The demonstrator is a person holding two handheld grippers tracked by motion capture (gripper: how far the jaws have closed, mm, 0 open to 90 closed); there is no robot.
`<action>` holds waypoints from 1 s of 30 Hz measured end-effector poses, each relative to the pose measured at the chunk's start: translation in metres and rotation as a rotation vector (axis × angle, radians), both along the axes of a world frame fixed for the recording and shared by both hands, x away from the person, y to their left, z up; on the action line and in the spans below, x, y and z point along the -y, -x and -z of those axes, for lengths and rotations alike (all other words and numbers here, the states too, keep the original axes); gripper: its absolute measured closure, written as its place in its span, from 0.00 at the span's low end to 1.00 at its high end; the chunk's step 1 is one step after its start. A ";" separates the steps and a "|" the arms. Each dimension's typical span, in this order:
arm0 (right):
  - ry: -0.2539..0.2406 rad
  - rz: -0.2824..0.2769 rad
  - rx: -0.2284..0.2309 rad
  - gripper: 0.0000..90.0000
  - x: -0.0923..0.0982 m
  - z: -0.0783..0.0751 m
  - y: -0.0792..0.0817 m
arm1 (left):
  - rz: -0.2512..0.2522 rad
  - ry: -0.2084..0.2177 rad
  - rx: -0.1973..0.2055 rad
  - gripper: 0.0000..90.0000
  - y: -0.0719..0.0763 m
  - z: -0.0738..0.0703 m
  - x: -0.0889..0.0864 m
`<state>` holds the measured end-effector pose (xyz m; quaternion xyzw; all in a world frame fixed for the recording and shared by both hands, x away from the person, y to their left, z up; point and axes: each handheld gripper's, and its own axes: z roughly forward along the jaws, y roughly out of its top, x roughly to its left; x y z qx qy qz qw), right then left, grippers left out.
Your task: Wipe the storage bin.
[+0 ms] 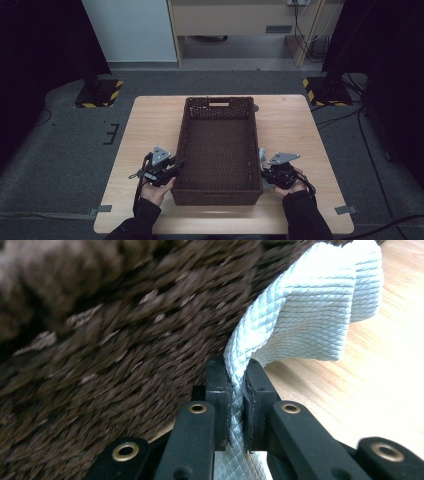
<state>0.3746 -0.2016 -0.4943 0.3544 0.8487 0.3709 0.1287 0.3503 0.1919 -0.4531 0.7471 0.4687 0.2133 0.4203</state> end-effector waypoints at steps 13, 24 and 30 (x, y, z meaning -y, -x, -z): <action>-0.108 -0.015 0.141 0.94 0.013 -0.040 0.010 | -0.030 0.016 0.017 0.68 -0.016 0.002 0.003; -0.006 0.007 -0.023 0.94 0.009 0.004 -0.002 | 0.061 -0.012 0.020 0.54 -0.005 -0.001 -0.003; -0.112 0.007 0.109 0.94 0.018 -0.030 0.013 | 0.070 0.000 0.009 0.56 0.000 0.002 -0.004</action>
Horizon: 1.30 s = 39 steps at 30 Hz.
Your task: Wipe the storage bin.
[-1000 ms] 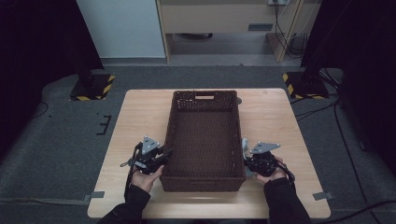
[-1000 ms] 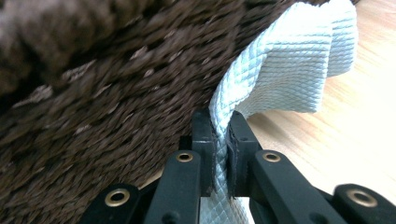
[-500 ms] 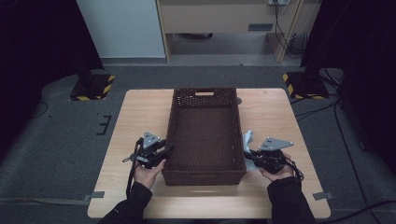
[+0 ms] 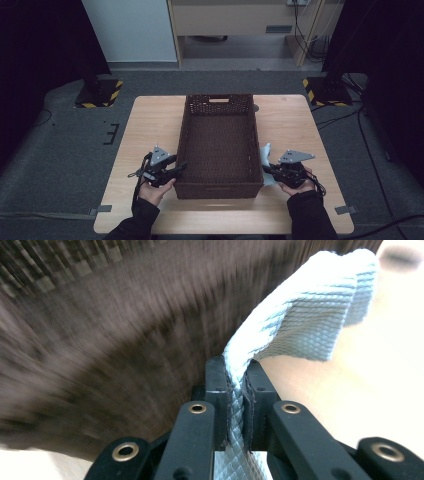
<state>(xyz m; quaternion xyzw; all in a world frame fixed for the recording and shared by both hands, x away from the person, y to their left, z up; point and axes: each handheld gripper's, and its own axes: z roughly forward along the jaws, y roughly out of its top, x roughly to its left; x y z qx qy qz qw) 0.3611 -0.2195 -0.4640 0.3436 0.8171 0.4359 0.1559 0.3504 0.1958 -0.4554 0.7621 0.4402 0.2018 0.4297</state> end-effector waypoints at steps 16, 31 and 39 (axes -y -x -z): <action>0.062 -0.036 -0.084 0.94 -0.010 0.027 0.010 | -0.082 0.024 0.006 0.76 0.001 -0.002 0.005; -0.065 -0.043 0.050 0.94 0.003 -0.009 0.016 | -0.094 0.028 0.018 0.75 -0.014 0.000 0.006; 0.065 -0.053 -0.090 0.94 -0.008 0.024 0.008 | -0.083 0.021 0.036 0.54 -0.014 0.001 0.000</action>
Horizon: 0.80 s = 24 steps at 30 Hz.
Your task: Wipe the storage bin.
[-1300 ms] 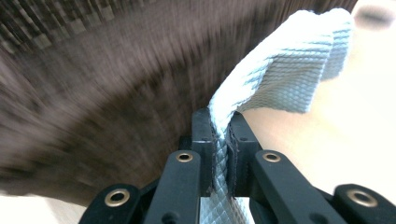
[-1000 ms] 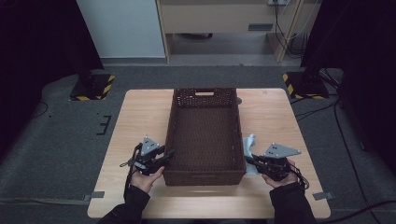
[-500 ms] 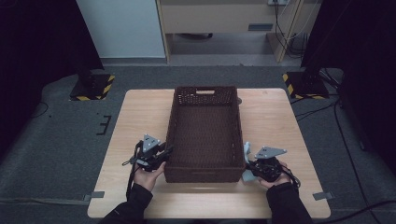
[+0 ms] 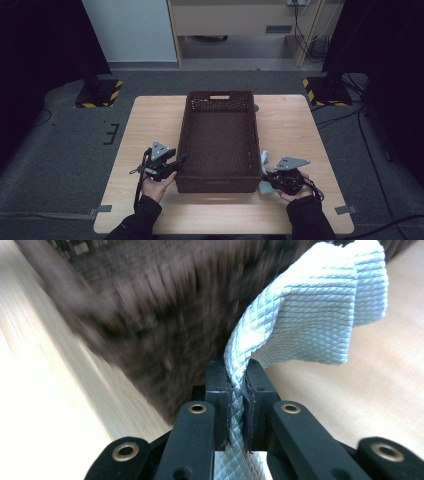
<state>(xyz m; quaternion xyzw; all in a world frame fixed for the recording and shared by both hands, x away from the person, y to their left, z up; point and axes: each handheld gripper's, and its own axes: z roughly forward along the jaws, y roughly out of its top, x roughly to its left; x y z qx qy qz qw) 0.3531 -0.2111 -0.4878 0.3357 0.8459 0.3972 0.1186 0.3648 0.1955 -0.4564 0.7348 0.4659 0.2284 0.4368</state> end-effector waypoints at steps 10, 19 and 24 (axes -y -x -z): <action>-0.034 0.043 0.043 0.94 0.006 -0.012 0.005 | 0.059 -0.007 -0.011 0.48 0.004 0.001 -0.002; -0.069 -0.013 0.089 0.94 0.003 -0.024 0.014 | 0.065 -0.003 -0.014 0.48 0.003 0.001 -0.003; 0.007 -0.023 0.003 0.94 -0.004 -0.001 0.010 | 0.068 -0.002 -0.014 0.48 0.003 0.002 -0.003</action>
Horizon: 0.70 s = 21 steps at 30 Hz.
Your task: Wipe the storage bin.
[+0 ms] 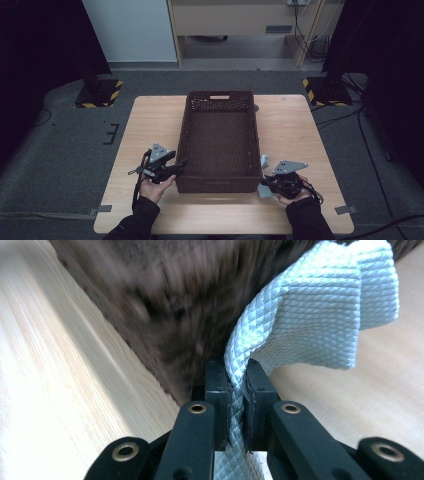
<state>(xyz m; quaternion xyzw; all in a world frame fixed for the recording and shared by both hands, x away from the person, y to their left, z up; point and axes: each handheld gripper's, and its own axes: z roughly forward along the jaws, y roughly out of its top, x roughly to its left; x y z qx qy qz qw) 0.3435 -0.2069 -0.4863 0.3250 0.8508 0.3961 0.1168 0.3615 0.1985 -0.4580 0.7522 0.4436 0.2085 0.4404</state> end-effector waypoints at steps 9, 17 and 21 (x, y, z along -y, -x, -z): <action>-0.062 0.037 0.051 0.94 0.010 -0.016 0.006 | 0.006 0.005 -0.006 0.47 -0.001 0.000 -0.001; -0.044 0.009 0.046 0.94 0.005 -0.014 0.007 | 0.007 0.001 0.007 0.53 0.001 0.000 0.001; 0.014 -0.002 -0.017 0.94 0.000 0.003 0.003 | -0.009 0.009 0.000 0.67 0.002 -0.001 0.004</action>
